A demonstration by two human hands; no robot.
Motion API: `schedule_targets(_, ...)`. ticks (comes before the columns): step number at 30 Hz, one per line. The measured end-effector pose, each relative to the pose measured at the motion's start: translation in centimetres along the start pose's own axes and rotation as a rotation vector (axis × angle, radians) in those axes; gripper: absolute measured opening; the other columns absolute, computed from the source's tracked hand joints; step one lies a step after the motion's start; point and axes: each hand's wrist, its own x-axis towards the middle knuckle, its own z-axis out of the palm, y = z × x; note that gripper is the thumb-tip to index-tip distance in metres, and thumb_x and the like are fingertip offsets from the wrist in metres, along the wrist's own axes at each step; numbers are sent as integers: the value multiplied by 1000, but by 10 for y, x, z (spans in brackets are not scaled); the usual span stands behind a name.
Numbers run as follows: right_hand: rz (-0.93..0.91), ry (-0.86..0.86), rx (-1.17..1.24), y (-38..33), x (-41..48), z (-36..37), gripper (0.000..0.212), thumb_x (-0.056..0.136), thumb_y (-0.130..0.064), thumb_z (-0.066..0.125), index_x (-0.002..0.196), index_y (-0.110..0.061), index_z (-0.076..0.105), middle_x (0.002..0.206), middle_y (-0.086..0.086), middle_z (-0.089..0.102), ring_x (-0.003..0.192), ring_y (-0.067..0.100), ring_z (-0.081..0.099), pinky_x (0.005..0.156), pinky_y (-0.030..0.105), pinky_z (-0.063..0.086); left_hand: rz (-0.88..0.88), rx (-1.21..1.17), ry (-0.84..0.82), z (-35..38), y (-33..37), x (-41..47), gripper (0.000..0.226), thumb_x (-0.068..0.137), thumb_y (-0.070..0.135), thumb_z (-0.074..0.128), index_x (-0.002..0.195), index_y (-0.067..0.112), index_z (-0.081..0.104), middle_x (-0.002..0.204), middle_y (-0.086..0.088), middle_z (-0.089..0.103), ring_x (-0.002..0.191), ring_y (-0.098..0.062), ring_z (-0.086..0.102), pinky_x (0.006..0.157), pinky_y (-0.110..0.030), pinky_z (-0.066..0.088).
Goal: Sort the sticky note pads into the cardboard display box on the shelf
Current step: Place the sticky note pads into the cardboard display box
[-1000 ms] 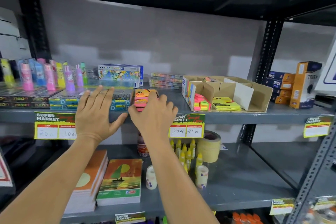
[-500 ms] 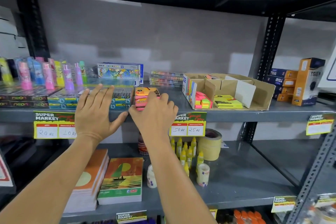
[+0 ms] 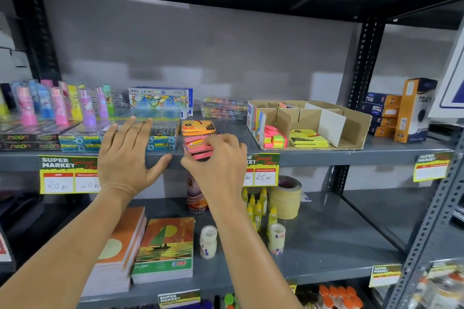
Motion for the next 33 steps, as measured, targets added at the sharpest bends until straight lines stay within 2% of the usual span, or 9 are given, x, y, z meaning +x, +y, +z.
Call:
schedule_targets(5, -73, 202, 153, 14, -8, -18, 32, 60, -35, 82, 85, -18, 73, 112, 7, 60, 98, 25, 53, 76, 24, 41, -5, -7, 20, 1, 0, -1, 75, 91, 62, 37, 135, 2, 52, 126, -19, 62, 128, -35, 51, 112, -48, 31)
schedule_targets(9, -127, 306, 236, 30, -6, -38, 36, 59, -30, 84, 91, -16, 74, 118, 7, 58, 105, 18, 51, 82, 31, 48, -7, -23, 28, 0, 1, 0, 74, 92, 61, 37, 134, 2, 53, 124, -20, 63, 127, -35, 52, 111, -49, 32)
schedule_targets(12, -129, 376, 228, 45, 3, -55, 35, 61, -30, 82, 92, -15, 75, 120, 13, 59, 109, 25, 55, 83, 37, 52, -11, -28, 14, -2, 2, 0, 76, 92, 61, 34, 134, 1, 53, 124, -21, 63, 126, -36, 52, 111, -50, 33)
schedule_targets(20, -1, 492, 117, 98, 35, -98, 34, 65, -28, 85, 93, -12, 75, 115, 12, 62, 105, 27, 58, 84, 25, 48, -14, -36, -1, -3, 2, 1, 78, 92, 62, 32, 134, 0, 53, 125, -23, 62, 126, -38, 52, 111, -51, 32)
schedule_targets(21, 23, 506, 110, 105, 39, -101, 34, 65, -29, 85, 93, -12, 75, 115, 12, 62, 105, 26, 58, 85, 26, 49, -14, -33, 1, -2, 2, 1, 78, 92, 62, 33, 134, 0, 53, 125, -23, 61, 126, -38, 52, 111, -51, 32)
schedule_targets(24, 60, 519, 120, 120, 49, -106, 33, 66, -29, 85, 92, -11, 74, 116, 12, 60, 108, 26, 57, 81, 44, 54, -16, -29, 10, 1, 1, 0, 77, 91, 62, 34, 134, 1, 52, 125, -22, 62, 126, -37, 52, 111, -50, 32)
schedule_targets(26, 78, 506, 127, 127, 53, -106, 32, 67, -27, 85, 93, -12, 74, 118, 12, 59, 110, 26, 55, 83, 46, 53, -25, -30, 21, 2, 1, 0, 75, 91, 61, 36, 134, 2, 53, 125, -21, 62, 126, -36, 53, 111, -50, 33)
schedule_targets(29, 130, 499, 127, 138, 55, -103, 31, 67, -28, 84, 92, -13, 74, 120, 10, 59, 110, 24, 54, 86, 42, 52, -30, -30, 30, 3, 2, -1, 74, 91, 60, 37, 134, 2, 53, 125, -21, 63, 126, -35, 53, 110, -50, 34)
schedule_targets(33, 162, 403, 86, 145, 54, -92, 31, 68, -32, 83, 92, -15, 73, 120, 8, 59, 110, 25, 55, 86, 29, 47, -25, -26, 35, 2, 2, 0, 74, 91, 60, 37, 134, 2, 54, 125, -21, 63, 126, -36, 54, 110, -50, 34)
